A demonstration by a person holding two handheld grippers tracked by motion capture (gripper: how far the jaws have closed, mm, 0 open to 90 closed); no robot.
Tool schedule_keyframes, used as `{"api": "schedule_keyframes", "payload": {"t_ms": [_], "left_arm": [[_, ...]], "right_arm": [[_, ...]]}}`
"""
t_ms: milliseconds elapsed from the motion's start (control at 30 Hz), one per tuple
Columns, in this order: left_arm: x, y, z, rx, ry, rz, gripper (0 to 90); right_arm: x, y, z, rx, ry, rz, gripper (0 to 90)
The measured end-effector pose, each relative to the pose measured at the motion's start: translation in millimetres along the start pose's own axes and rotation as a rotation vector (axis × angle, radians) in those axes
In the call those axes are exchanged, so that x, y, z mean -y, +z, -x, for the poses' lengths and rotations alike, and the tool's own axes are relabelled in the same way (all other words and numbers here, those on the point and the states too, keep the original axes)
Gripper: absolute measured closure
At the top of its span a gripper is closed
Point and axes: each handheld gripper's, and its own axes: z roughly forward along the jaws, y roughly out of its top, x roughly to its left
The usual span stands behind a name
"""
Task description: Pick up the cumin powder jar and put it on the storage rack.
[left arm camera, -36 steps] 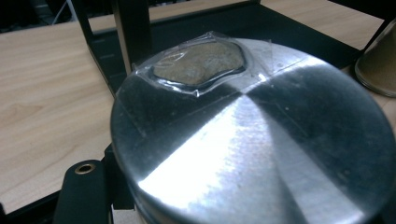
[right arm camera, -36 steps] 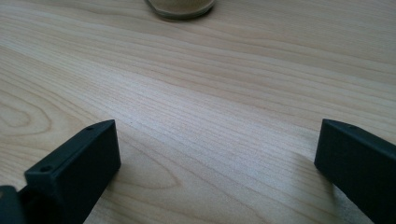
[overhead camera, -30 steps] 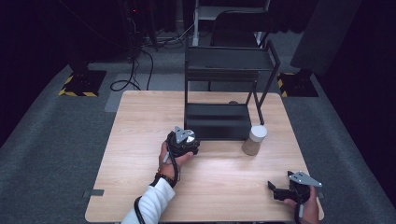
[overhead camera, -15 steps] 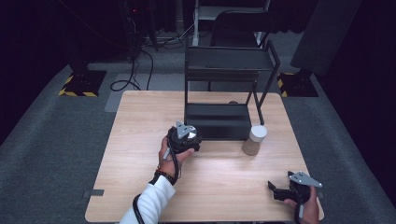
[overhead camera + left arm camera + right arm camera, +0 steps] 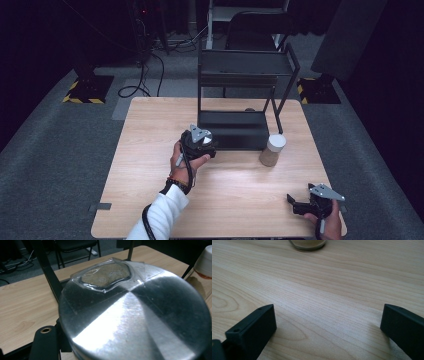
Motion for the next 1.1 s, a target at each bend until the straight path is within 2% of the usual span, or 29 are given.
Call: {"api": "schedule_keyframes", "payload": {"t_ms": [200, 533, 833, 1100], "left_arm": [[-11.6, -2.6, -1.5, 0.002, -0.011, 0.010, 31.1], [-44.1, -5.7, -1.5, 0.015, -0.009, 0.016, 31.0], [-74.0, -7.9, 4.3, 0.019, 0.023, 0.022, 31.0], [-92.7, -8.4, 8.1, 0.022, 0.038, 0.028, 31.1]], "right_arm": [[-0.1, 0.0, 0.1, 0.000, 0.000, 0.000, 0.0], [-0.2, 0.0, 0.3, -0.001, 0.001, -0.001, 0.0], [0.1, -0.1, -0.2, 0.000, 0.000, 0.000, 0.0], [0.2, -0.2, -0.5, 0.001, -0.002, 0.001, 0.0]]}}
